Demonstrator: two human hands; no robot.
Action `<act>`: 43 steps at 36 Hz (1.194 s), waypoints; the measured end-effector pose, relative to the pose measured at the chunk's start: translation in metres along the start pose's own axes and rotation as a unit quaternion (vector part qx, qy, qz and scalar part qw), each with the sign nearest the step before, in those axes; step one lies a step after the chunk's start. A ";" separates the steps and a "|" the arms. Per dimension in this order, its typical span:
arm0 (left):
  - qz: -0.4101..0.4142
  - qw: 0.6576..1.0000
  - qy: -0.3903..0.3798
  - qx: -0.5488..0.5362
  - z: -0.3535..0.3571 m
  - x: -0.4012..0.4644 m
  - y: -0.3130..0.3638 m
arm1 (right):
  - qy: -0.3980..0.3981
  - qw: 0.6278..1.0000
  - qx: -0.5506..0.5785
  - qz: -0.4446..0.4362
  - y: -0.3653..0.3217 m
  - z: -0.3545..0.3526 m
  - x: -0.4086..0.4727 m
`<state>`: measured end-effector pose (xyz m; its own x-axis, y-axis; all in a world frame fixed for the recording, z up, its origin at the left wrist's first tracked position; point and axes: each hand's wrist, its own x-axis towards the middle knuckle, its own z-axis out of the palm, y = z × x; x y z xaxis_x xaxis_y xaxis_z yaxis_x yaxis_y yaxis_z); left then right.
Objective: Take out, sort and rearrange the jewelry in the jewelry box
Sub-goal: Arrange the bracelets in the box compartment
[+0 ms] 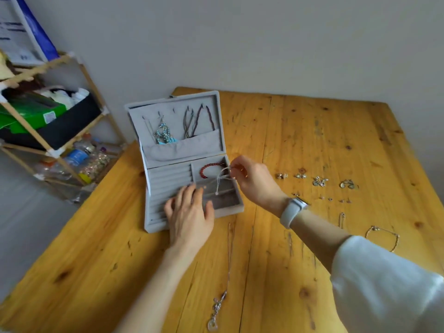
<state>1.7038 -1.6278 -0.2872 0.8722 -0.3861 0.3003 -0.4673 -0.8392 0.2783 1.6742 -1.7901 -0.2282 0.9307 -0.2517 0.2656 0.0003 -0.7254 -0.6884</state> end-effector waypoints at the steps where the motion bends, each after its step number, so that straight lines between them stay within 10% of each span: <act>1: -0.003 1.000 -0.007 0.009 0.001 0.001 -0.001 | 0.001 1.000 -0.008 0.001 0.001 0.007 0.008; 21: -0.003 0.999 0.003 0.035 0.007 -0.003 0.000 | -0.078 0.954 -0.266 -0.111 0.027 0.038 0.036; 32: 0.056 0.994 0.048 -0.075 -0.001 -0.022 0.055 | 0.071 0.995 -0.074 -0.001 0.043 -0.026 -0.098; 43: 0.173 0.970 -0.144 -0.087 0.039 -0.078 0.147 | 0.182 0.953 -0.174 0.167 0.092 -0.068 -0.218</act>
<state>1.5724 -1.7360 -0.3049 0.6519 -0.7449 0.1419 -0.7342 -0.5733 0.3636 1.4463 -1.8456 -0.3033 0.6689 -0.6657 0.3308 -0.4545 -0.7184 -0.5266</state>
